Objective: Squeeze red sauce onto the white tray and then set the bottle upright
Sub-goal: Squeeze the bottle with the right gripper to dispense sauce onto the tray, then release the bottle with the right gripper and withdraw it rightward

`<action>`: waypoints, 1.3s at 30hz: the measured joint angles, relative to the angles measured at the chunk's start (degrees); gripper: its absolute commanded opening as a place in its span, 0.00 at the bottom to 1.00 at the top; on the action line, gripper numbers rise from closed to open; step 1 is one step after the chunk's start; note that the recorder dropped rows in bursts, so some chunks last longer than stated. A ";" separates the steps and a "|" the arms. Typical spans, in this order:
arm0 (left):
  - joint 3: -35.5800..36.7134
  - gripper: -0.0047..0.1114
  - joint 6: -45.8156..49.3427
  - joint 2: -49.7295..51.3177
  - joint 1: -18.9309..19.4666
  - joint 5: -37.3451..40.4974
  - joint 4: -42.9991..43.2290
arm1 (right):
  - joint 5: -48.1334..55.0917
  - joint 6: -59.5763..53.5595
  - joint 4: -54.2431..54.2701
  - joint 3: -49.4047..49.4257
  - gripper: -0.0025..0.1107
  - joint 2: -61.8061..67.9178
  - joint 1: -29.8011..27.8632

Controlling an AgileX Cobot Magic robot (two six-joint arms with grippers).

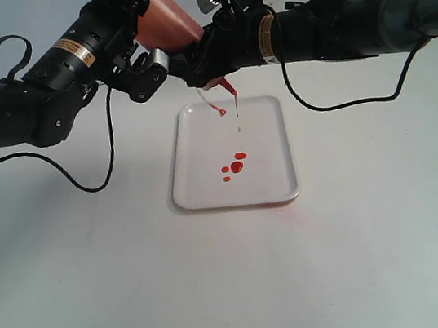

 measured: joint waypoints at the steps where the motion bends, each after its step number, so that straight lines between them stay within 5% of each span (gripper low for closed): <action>1: 0.00 0.04 0.00 0.00 0.00 0.00 0.00 | 0.00 0.00 0.00 0.00 0.09 0.00 0.00; 4: 0.00 0.04 0.00 0.00 0.00 0.00 0.00 | 0.00 0.00 0.00 0.00 0.31 0.00 0.00; 7: 0.00 0.04 0.00 0.00 0.00 0.00 0.00 | 0.00 0.00 0.00 0.00 0.76 0.00 0.00; 9: 0.00 0.04 0.00 0.00 0.00 0.00 0.00 | 0.00 0.00 0.00 0.00 0.95 0.00 0.00; 19: 0.00 0.04 0.00 0.00 0.00 0.00 0.10 | 2.28 3.60 -5.41 0.00 0.95 -0.66 -0.35; 28: 0.00 0.04 0.00 0.00 0.00 0.00 0.10 | 3.62 19.56 -22.35 0.00 0.95 -7.46 -0.49; 39: 0.00 0.04 0.00 0.00 0.00 0.00 -0.26 | 0.25 30.09 -24.21 0.00 0.95 -14.89 -3.57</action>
